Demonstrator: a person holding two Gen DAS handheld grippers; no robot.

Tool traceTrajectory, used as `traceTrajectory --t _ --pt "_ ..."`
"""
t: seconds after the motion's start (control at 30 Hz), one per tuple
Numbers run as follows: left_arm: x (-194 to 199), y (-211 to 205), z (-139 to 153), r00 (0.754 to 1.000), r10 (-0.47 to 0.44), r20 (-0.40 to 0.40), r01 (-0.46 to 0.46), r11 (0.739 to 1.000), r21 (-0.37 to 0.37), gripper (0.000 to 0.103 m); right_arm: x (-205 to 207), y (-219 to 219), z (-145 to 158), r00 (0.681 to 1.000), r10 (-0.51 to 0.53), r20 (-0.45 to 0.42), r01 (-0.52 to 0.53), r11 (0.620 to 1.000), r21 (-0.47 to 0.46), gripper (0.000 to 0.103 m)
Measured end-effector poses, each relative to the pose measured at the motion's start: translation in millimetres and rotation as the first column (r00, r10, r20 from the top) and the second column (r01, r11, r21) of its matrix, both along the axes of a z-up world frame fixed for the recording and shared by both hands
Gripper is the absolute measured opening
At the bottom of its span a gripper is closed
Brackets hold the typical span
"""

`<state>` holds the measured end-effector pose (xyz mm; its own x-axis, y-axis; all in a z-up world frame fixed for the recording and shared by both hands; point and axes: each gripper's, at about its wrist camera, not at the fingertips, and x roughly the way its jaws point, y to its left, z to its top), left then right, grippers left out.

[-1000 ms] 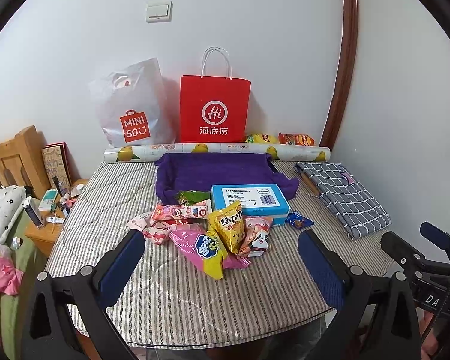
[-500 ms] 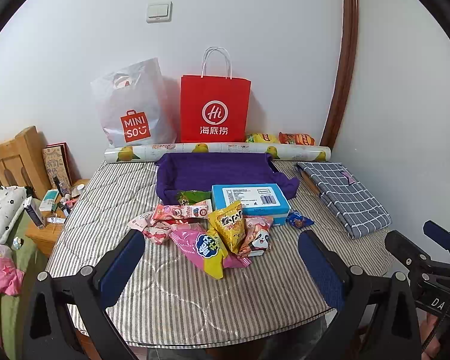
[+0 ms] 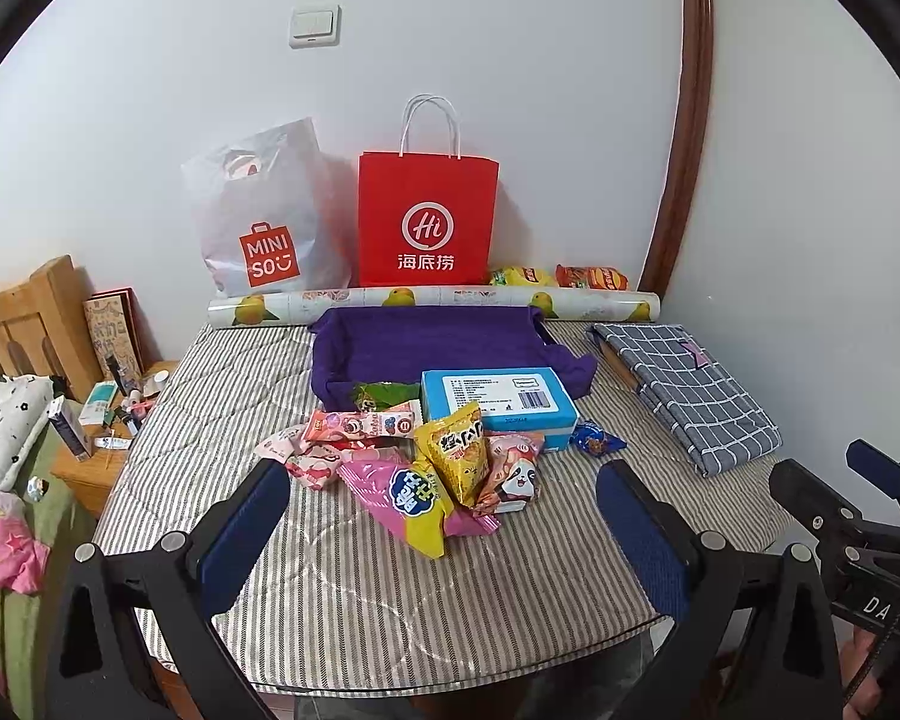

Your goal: Organize snacks

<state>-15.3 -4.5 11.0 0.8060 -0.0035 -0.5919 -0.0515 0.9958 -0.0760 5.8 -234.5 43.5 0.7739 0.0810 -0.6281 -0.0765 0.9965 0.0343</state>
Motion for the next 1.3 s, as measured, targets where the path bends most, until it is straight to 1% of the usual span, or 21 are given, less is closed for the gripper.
traceTrajectory --t 0.9,1.13,1.3 --pt "-0.1 -0.5 -0.1 1.0 0.005 -0.004 -0.005 1.0 0.006 0.103 -2.5 5.5 1.5 1.0 0.01 0.005 -0.01 1.0 0.007 0.103" --pt "2.4 -0.6 -0.9 1.0 0.002 -0.009 -0.002 1.0 0.0 0.103 -3.3 3.7 3.3 1.0 0.015 0.019 -0.015 1.0 0.014 0.103" --pt "9.2 1.1 -4.9 1.0 0.011 -0.013 -0.011 1.0 0.023 0.103 1.4 1.2 -0.6 1.0 0.021 0.014 -0.022 0.999 0.035 0.103"
